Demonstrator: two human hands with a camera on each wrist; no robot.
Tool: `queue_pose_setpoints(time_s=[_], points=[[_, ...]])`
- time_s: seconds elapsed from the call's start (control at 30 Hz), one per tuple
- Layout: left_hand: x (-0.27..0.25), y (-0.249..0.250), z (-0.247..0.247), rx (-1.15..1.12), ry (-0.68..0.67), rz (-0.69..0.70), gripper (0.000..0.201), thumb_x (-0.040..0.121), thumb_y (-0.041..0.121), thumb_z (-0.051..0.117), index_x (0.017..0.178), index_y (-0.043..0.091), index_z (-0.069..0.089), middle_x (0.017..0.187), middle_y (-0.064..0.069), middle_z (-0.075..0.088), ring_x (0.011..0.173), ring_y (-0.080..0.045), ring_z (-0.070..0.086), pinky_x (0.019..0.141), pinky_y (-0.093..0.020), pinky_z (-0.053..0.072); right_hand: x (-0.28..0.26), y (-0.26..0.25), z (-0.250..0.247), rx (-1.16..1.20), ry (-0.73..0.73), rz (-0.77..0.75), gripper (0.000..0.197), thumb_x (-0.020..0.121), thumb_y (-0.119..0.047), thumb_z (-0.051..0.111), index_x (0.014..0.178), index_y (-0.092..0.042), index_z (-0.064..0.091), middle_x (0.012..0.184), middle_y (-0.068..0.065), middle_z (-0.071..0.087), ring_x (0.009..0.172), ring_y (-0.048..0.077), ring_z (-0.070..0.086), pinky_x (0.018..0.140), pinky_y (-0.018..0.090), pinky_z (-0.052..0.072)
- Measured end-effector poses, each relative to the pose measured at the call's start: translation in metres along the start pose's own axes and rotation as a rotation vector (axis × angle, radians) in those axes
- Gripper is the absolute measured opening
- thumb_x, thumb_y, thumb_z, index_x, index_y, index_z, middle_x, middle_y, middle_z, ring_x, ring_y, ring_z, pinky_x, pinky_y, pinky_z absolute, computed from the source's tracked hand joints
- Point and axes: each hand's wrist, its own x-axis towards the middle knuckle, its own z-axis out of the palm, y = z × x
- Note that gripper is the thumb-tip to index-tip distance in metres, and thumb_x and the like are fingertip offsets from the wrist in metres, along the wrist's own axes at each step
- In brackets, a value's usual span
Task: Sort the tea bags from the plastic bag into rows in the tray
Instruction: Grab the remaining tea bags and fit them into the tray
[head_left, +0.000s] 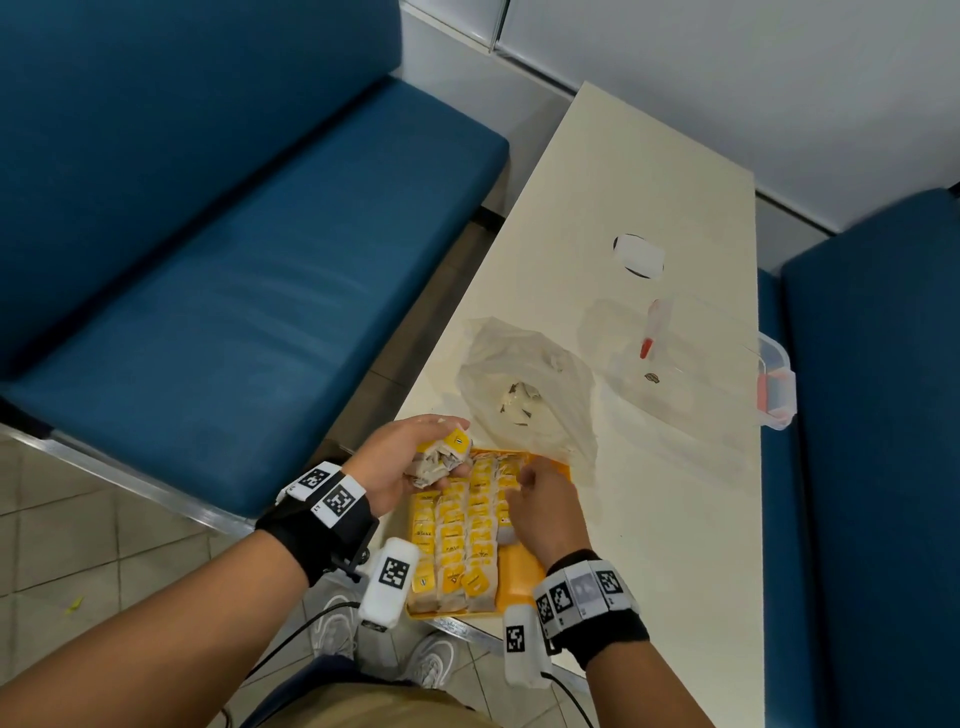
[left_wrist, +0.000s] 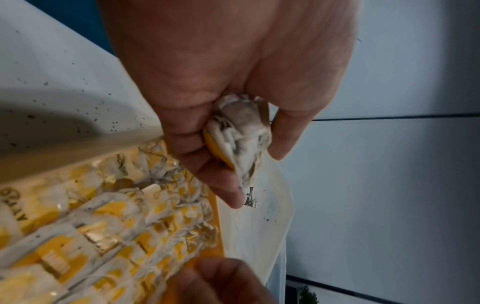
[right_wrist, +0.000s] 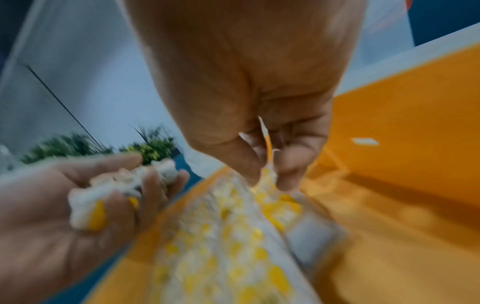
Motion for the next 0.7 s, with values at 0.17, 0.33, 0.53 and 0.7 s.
queue_pose_setpoints(time_s=[0.17, 0.33, 0.53, 0.7], points=[[-0.007, 0.007, -0.001, 0.016, -0.062, -0.048, 0.030, 0.099, 0.030, 0.058, 0.121, 0.015, 0.072, 0.111, -0.023, 0.073, 0.084, -0.032, 0.071, 0.056, -0.029, 0.054, -0.009, -0.036, -0.028, 0.281, 0.017, -0.349, 0.036, 0.088, -0.013, 0.071, 0.113, -0.037, 0.062, 0.108, -0.007, 0.058, 0.083, -0.001, 0.057, 0.075, 0.008, 0.045], [-0.011, 0.010, 0.005, 0.069, -0.110, -0.075, 0.031, 0.102, 0.031, 0.053, 0.124, 0.016, 0.069, 0.102, -0.020, 0.073, 0.077, -0.032, 0.073, 0.050, -0.027, 0.052, -0.008, -0.049, -0.035, 0.254, -0.146, -0.416, 0.047, 0.086, -0.010, 0.072, 0.119, -0.042, 0.061, 0.111, -0.009, 0.056, 0.078, -0.003, 0.056, 0.078, 0.010, 0.047], [-0.015, 0.013, 0.007, 0.094, -0.142, -0.083, 0.031, 0.104, 0.026, 0.047, 0.122, 0.013, 0.070, 0.098, -0.019, 0.074, 0.072, -0.029, 0.074, 0.049, -0.026, 0.053, -0.005, -0.045, -0.027, 0.243, -0.134, -0.395, 0.028, 0.080, -0.013, 0.077, 0.097, -0.034, 0.069, 0.102, -0.011, 0.064, 0.074, 0.003, 0.054, 0.075, 0.018, 0.048], [-0.012, 0.010, 0.002, 0.116, -0.095, -0.075, 0.028, 0.101, 0.025, 0.052, 0.115, 0.012, 0.073, 0.102, -0.019, 0.075, 0.077, -0.029, 0.073, 0.053, -0.027, 0.052, -0.005, -0.044, -0.031, 0.311, -0.073, -0.340, 0.012, 0.080, -0.015, 0.078, 0.083, -0.022, 0.069, 0.090, -0.009, 0.068, 0.076, 0.009, 0.060, 0.072, 0.023, 0.051]])
